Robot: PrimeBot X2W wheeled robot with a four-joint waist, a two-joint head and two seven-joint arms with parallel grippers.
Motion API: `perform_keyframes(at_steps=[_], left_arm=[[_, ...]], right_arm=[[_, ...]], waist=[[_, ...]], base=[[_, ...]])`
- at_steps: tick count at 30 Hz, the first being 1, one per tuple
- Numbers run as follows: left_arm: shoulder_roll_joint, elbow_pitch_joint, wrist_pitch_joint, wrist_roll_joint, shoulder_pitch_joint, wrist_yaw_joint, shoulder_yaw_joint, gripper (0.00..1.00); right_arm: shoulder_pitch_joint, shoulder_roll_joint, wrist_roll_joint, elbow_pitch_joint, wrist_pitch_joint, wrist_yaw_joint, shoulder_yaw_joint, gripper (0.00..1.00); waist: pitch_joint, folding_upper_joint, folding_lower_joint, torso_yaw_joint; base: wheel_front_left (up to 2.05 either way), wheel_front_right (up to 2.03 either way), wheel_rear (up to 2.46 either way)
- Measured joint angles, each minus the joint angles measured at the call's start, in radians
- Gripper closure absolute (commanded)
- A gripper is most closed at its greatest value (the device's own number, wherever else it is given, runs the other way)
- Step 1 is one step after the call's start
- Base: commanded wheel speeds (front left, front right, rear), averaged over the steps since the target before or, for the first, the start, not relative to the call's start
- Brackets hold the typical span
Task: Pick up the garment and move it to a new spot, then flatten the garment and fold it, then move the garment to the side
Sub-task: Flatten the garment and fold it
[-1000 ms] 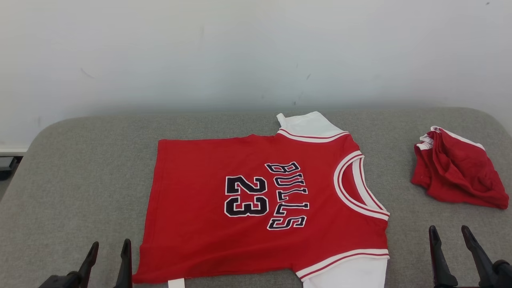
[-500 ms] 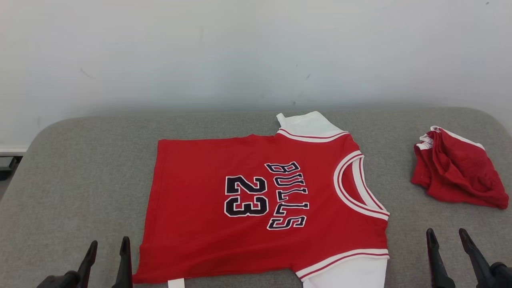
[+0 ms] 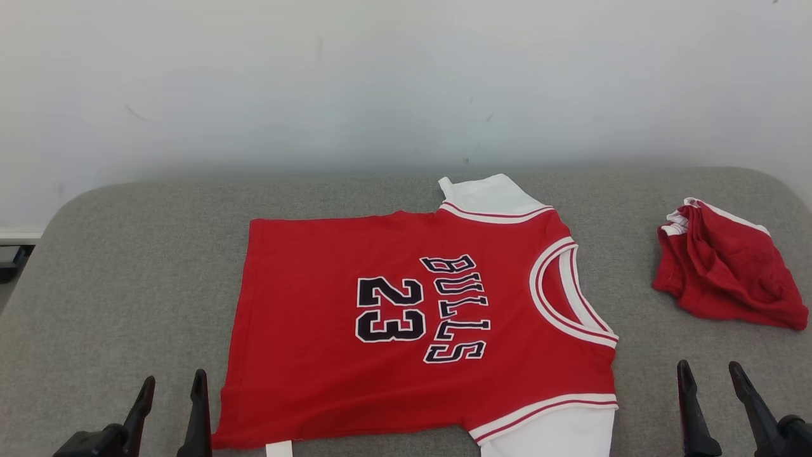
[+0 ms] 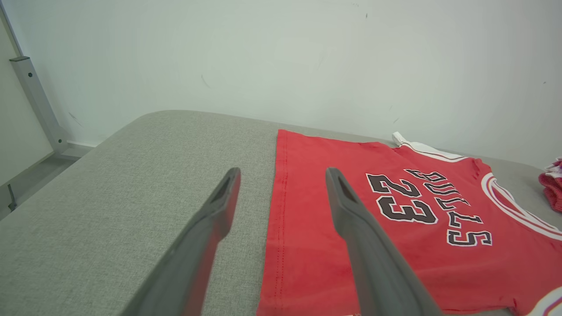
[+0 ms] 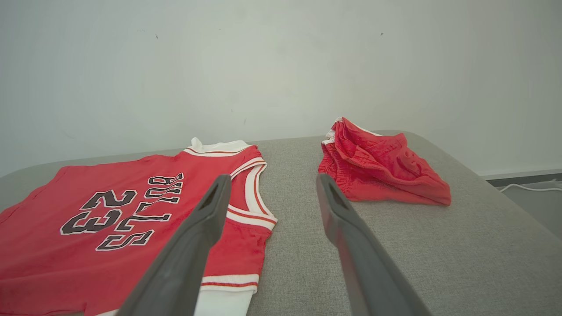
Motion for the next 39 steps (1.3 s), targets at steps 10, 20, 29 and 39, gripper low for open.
perform_keyframes(at_steps=[10,20,29,39], left_arm=[[-0.002,-0.011,0.022,0.015,0.000,0.000,0.008,0.00],[0.001,-0.016,0.051,0.032,0.000,0.000,0.013,0.00],[0.006,0.015,0.111,0.029,0.000,-0.006,-0.007,0.00],[0.011,0.149,0.203,-0.013,-0.011,-0.073,-0.039,0.00]], right_arm=[[-0.001,0.005,-0.008,-0.002,0.009,0.000,-0.004,0.00],[-0.001,0.006,-0.014,-0.002,0.018,0.000,-0.004,0.00],[-0.001,0.013,-0.017,0.032,0.075,0.000,0.018,0.00],[0.001,0.021,0.021,0.110,0.206,0.007,0.072,0.00]], waist=[[0.003,0.0000,0.0000,0.001],[0.004,0.0000,0.0000,0.005],[0.007,0.0000,0.0000,0.012],[0.023,0.0000,0.0000,0.018]], base=[[0.00,0.00,0.00],[0.00,0.00,0.00],[0.00,0.00,0.00],[0.00,0.00,0.00]])
